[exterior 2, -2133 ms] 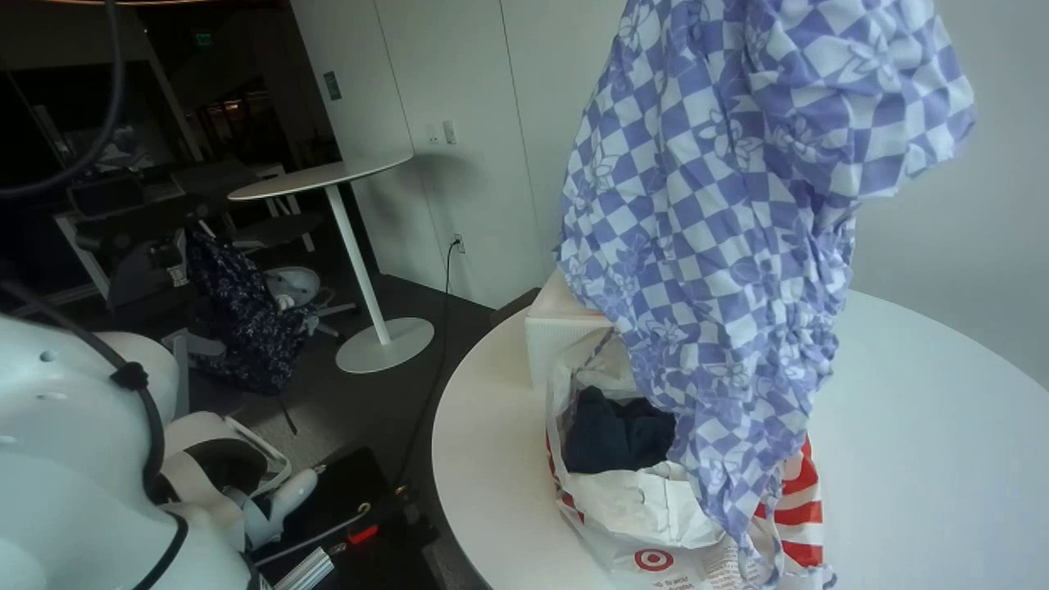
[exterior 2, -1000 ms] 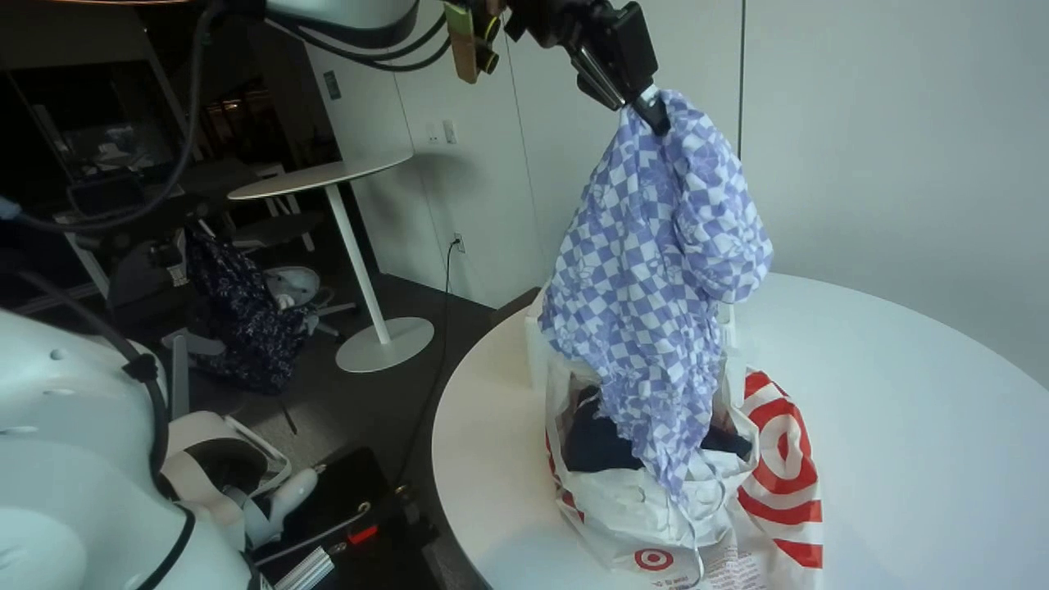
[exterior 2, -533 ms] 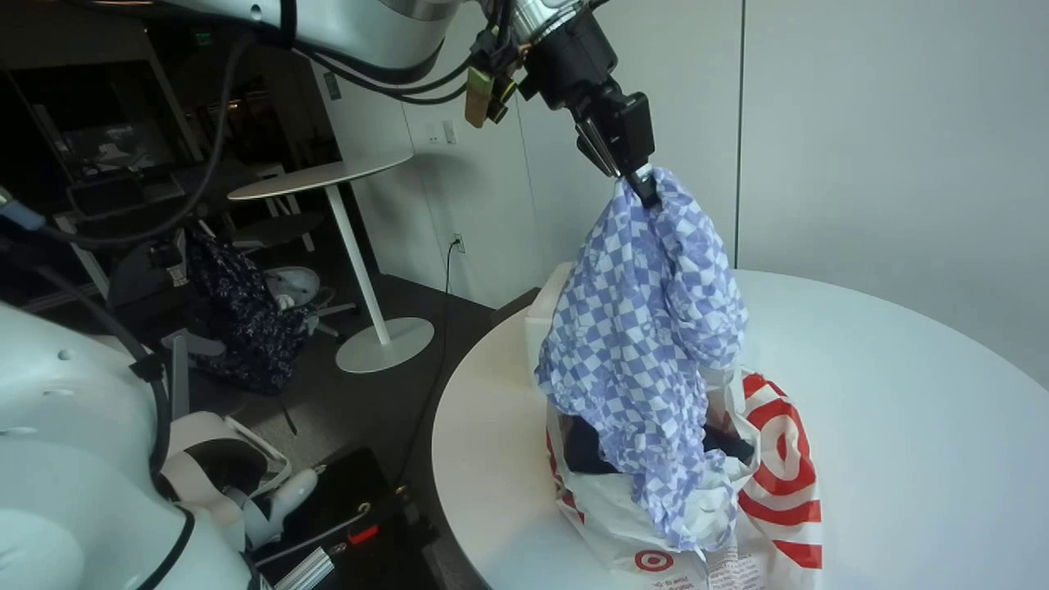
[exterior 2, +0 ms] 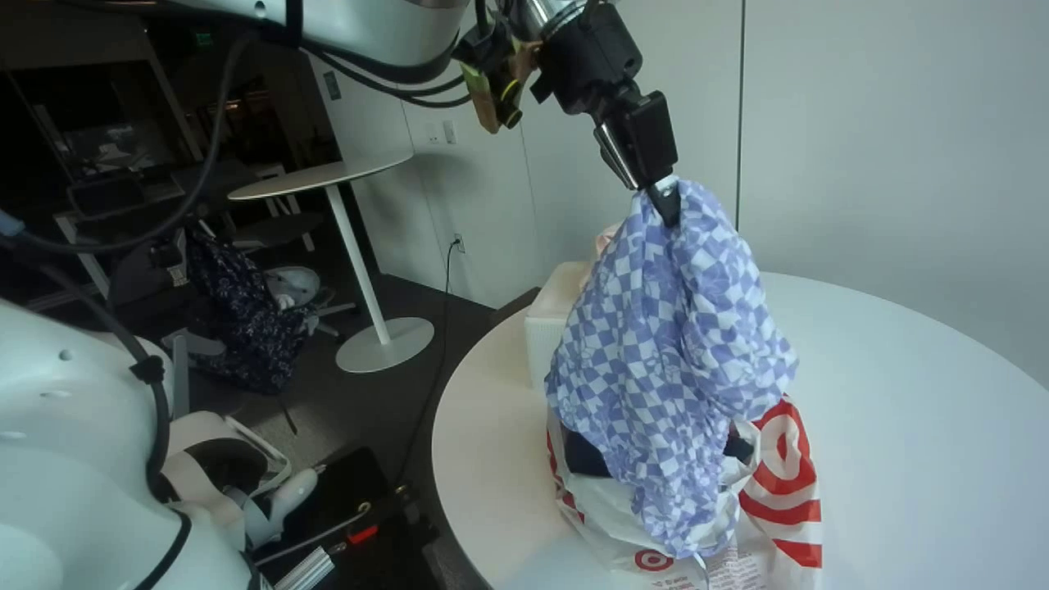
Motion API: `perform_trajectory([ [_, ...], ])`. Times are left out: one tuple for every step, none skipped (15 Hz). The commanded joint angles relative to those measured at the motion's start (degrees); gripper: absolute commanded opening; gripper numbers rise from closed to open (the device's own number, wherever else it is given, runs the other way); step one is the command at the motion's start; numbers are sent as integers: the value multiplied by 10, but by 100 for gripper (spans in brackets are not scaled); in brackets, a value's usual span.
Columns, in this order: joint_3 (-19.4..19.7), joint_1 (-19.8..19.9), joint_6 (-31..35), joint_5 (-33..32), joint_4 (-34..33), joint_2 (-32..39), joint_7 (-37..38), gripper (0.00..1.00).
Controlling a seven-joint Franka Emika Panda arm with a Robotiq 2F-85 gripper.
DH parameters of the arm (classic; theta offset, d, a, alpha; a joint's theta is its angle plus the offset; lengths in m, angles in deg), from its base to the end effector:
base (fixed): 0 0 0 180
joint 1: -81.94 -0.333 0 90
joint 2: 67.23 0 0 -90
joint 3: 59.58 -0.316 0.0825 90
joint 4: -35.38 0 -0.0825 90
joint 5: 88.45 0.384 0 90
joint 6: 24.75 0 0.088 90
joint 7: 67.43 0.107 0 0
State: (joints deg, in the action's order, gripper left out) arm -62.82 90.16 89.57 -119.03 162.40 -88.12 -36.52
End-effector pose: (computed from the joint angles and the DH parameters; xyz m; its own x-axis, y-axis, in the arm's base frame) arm 0.4567 -0.0685 0.5454 0.8815 -0.3370 0.3308 -0.4532 -0.8008 0.3916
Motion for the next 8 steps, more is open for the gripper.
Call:
perform_trajectory([
  [-13,9,-51,-29,-19,15,23,1],
  [-11,1,-56,-28,-19,25,10,1],
  [-12,-5,-57,-29,-17,33,4,1],
  [-12,-13,-54,-22,-15,41,-7,1],
  [-12,-20,-55,-16,-16,54,-19,1],
  [-14,-28,-57,-9,-16,69,-31,1],
  [-15,-34,-62,-6,-19,87,-42,1],
  [-18,-40,-71,-7,-22,107,-43,1],
])
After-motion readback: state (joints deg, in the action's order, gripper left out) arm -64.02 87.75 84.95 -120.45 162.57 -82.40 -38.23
